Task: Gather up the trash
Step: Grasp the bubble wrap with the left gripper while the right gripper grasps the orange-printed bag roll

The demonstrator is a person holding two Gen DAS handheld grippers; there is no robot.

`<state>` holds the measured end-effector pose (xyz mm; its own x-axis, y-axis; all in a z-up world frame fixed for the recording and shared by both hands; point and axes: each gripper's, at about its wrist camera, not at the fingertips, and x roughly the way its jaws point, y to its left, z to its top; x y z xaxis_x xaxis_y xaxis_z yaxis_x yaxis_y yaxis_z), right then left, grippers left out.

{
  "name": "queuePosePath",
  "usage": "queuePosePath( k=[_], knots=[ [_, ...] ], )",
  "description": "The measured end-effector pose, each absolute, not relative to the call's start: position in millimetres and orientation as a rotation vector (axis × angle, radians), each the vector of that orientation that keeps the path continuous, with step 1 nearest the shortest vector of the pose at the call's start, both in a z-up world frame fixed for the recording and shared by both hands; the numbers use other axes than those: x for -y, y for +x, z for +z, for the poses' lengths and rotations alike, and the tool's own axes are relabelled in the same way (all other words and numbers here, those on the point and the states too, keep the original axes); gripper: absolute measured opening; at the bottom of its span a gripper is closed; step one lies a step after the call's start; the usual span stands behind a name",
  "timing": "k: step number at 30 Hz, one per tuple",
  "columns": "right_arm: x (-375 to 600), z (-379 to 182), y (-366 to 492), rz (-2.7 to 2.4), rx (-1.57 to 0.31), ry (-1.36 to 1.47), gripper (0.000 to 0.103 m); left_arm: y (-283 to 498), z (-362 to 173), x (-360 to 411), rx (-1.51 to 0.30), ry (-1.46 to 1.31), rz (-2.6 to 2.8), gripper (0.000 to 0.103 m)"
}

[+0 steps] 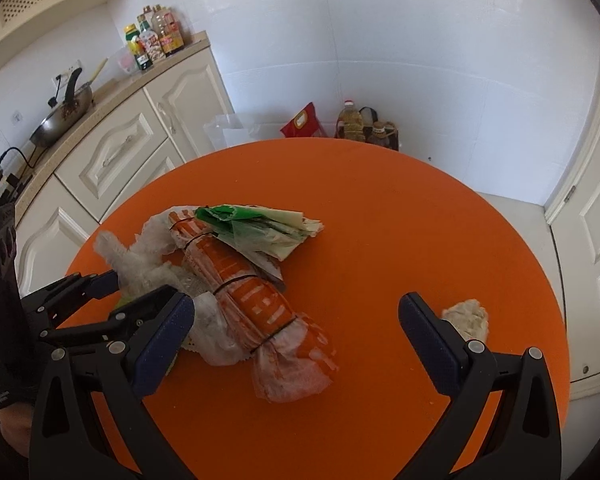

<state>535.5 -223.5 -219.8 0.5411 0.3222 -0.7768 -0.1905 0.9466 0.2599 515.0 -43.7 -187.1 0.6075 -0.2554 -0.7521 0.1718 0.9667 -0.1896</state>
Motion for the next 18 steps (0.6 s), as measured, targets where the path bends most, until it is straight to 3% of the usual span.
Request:
queuePosePath(
  k=[3, 5, 8, 9, 14, 18],
  knots=[
    [211, -222, 543, 0.335, -0.961, 0.133, 0.102, 535, -186, 36, -0.879, -0.145, -0.261, 0.024],
    [201, -226, 550, 0.357, -0.973, 0.112, 0.097, 546, -184, 32, -0.864, -0.157, -0.249, 0.022],
    [187, -237, 557, 0.368, -1.002, 0.067, 0.076, 563, -181, 29, -0.851, -0.165, -0.245, 0.020],
    [184, -239, 558, 0.370, -1.006, 0.064, 0.060, 569, -180, 29, -0.849, -0.168, -0.243, 0.019],
    [182, -236, 544, 0.379, -0.985, 0.057, 0.045, 584, -177, 29, -0.825, -0.177, -0.231, 0.017],
    [191, -231, 525, 0.370, -0.977, 0.093, 0.044, 581, -174, 30, -0.801, -0.184, -0.225, 0.016]
  ],
)
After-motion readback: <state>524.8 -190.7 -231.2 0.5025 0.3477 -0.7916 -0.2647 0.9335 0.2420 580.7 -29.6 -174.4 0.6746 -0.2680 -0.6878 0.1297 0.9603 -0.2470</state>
